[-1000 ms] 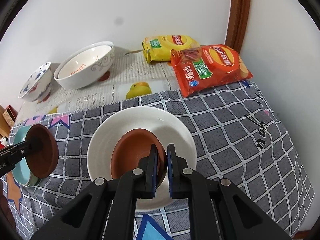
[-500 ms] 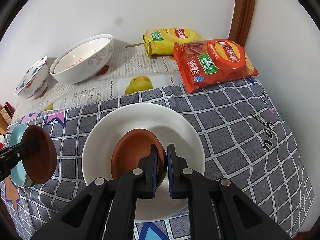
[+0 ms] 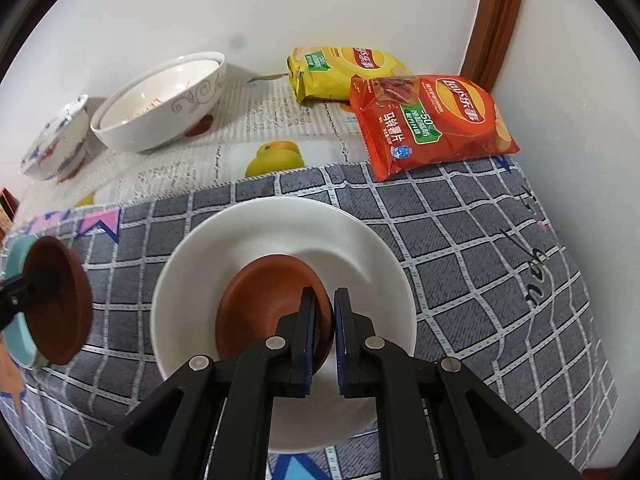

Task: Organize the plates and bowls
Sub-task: 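Carry the brown bowl in the right gripper over the white bowl while left gripper holds its brown bowl, then lower the brown bowl into the white bowl and open the right gripper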

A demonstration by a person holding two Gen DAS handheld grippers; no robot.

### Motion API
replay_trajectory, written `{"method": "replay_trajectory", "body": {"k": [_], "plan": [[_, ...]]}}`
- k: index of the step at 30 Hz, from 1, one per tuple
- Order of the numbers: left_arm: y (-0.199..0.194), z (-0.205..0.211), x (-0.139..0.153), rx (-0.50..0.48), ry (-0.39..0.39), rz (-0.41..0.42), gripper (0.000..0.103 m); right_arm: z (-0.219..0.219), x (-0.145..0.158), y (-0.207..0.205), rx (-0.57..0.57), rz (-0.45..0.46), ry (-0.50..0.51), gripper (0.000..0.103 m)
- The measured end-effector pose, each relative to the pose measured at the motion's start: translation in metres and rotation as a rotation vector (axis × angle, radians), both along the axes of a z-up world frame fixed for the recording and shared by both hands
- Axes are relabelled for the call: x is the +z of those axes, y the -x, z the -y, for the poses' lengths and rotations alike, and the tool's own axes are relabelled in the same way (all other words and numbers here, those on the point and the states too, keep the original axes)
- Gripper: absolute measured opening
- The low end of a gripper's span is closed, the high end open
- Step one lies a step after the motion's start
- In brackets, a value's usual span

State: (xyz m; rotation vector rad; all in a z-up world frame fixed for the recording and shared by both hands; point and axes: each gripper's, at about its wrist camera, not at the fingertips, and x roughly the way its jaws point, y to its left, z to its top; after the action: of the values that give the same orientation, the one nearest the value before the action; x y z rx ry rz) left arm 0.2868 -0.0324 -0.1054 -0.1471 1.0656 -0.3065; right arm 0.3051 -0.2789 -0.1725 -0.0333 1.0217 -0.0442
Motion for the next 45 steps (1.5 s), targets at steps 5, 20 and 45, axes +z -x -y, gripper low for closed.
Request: {"method": "replay_trajectory", "body": {"k": [5, 20, 45], "plan": [[-0.001, -0.002, 0.000, 0.006, 0.003, -0.002, 0.008, -0.003, -0.002, -0.004, 0.011, -0.018, 0.044, 0.009], [-0.002, -0.010, 0.001, 0.010, 0.013, -0.004, 0.008, -0.005, -0.011, -0.010, 0.006, -0.051, 0.071, 0.017], [0.018, 0.005, 0.021, -0.011, -0.012, 0.019, 0.008, 0.001, 0.013, 0.013, 0.036, 0.002, -0.003, 0.022]]}}
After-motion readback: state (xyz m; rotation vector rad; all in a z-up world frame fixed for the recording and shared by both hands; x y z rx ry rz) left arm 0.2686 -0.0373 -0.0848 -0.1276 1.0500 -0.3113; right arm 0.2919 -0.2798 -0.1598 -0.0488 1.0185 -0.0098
